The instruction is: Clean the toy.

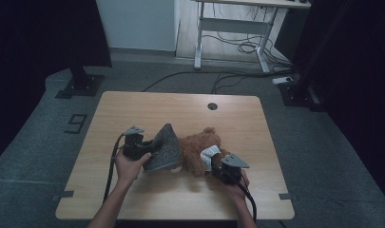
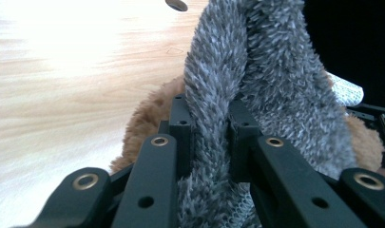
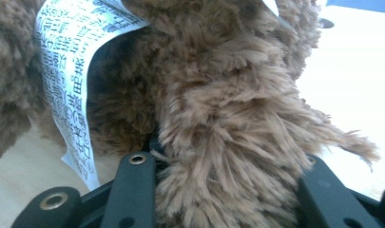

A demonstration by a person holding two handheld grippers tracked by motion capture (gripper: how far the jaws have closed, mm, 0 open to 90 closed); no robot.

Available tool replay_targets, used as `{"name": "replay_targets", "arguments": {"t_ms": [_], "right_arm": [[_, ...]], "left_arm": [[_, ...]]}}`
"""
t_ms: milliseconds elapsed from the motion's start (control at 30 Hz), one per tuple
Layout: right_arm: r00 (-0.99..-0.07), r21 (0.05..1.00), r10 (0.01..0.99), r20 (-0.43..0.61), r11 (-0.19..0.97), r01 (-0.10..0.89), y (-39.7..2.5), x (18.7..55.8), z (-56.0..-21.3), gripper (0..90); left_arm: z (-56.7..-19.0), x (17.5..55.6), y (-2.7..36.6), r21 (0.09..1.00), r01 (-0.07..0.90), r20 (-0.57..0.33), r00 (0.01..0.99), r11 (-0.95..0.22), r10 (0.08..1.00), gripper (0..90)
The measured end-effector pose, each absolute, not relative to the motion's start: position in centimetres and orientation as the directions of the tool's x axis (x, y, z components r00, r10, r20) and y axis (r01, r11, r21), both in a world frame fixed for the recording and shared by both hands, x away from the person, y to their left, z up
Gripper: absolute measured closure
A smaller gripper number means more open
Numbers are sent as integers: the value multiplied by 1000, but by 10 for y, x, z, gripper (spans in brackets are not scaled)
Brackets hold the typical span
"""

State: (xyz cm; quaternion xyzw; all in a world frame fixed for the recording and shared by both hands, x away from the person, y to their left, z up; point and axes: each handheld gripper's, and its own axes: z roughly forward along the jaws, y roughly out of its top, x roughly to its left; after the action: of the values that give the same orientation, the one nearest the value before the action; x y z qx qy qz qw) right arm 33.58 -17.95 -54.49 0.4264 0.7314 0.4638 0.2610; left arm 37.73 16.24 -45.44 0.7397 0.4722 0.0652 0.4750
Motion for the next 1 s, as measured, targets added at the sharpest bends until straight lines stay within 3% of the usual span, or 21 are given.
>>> {"name": "replay_targets", "arguments": {"t_ms": [167,367,633,767,1000], "right_arm": [[-531,901,847,25,211,379,-184,336,-546,604],[-576,898,816,41,222,379,-187,333,-547,591],[-628,886,777,56,252,390,-197,329,-547,527],[-653,886,747,122,214,410,-202,329,-547,463],[-696,907,705,140,190,376,-214,321,-539,390]], "left_arm": [[-442,373,161,792,606,-374,572,-69,730,766],[-425,377,131,808,576,-329,617,-125,715,765],[-454,391,117,756,638,-364,595,-145,717,764],[-460,382,123,762,632,-364,597,-140,715,768],[-472,363,133,784,611,-378,609,-108,698,773]]}}
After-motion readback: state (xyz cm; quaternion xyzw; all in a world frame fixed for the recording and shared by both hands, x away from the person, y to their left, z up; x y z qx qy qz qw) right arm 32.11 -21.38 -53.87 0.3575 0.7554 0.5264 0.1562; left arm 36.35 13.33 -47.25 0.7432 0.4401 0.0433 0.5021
